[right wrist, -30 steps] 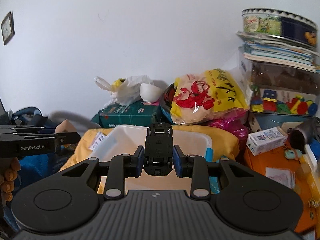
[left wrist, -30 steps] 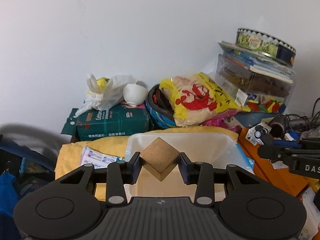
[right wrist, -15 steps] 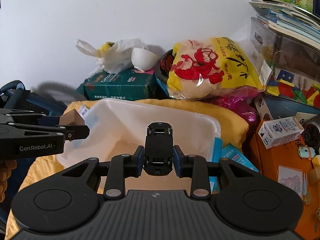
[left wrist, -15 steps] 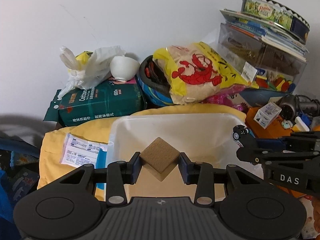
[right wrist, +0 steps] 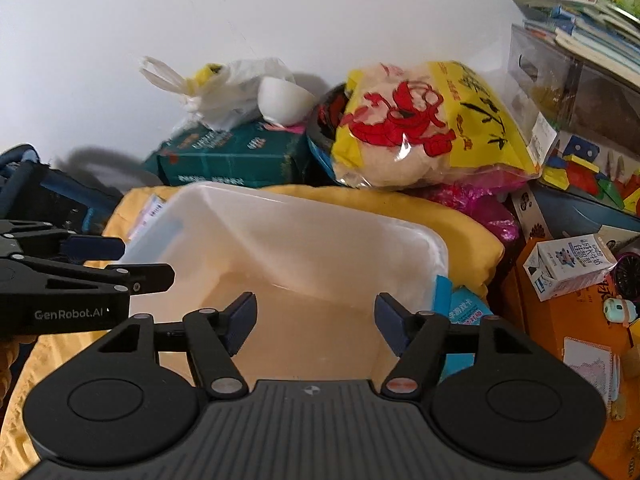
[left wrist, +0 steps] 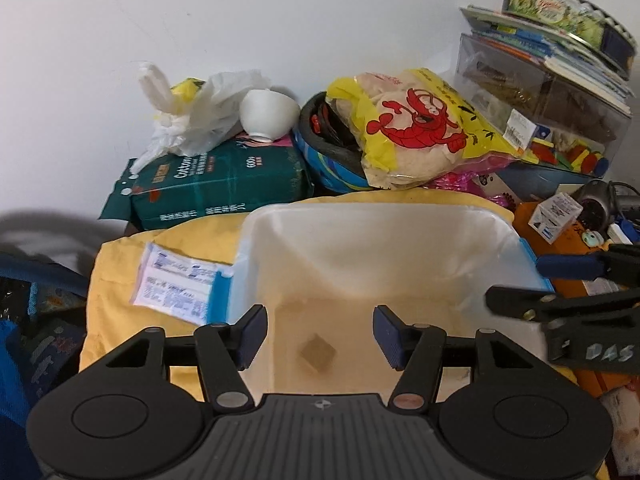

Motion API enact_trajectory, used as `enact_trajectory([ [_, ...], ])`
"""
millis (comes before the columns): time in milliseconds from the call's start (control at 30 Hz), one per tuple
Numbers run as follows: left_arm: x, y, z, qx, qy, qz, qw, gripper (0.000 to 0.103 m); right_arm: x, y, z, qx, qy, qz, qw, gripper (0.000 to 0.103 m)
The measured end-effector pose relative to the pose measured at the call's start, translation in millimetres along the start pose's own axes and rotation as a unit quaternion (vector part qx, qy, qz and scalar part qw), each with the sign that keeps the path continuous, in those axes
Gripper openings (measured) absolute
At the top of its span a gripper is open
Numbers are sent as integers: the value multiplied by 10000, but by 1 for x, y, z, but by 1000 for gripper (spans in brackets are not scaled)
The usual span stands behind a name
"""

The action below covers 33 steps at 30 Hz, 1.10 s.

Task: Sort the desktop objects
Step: 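Move both open tools back down toward the toy pile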

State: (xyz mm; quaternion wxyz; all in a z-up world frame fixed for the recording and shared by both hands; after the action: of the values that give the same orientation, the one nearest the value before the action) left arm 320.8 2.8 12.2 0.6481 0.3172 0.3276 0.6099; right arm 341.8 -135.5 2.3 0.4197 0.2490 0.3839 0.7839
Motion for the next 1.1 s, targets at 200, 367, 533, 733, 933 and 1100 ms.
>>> enact_trajectory([
  [200,16,36,-71,-479,-221,-45,9986,62,21,45,-48,-692,251,304,9968,77],
  [367,27,54,-146,-542,-270,52,9981,62,35,57,-119,-743,470,288,9957,80],
  [533,24,58,-210,-409,-340,26,9986,63,34,49,-185,-443,248,185,9985,77],
  [733,29,35,-250,32,-123,97,9999,63,34,36,-229,-58,168,34,9998,75],
  [933,40,16,-262,202,197,135,9995,68,38,35,-233,1,210,-10,9998,75],
  [1100,48,4,-263,357,603,-10,9975,70,41,32,-236,23,254,-74,9996,76],
])
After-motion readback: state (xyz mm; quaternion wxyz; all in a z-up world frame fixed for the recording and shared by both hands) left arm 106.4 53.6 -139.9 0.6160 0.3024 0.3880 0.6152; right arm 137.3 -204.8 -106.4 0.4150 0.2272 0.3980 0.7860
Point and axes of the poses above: each gripper's, at about its wrist camera, not at the fingertips, and y roughly against the way its jaws point, x to its left, z to its top, the point moved 6 cm from there along -y, roughly the way its jaws point, and after that the axes turned 9 degrees about x, right-handed, at the moved point
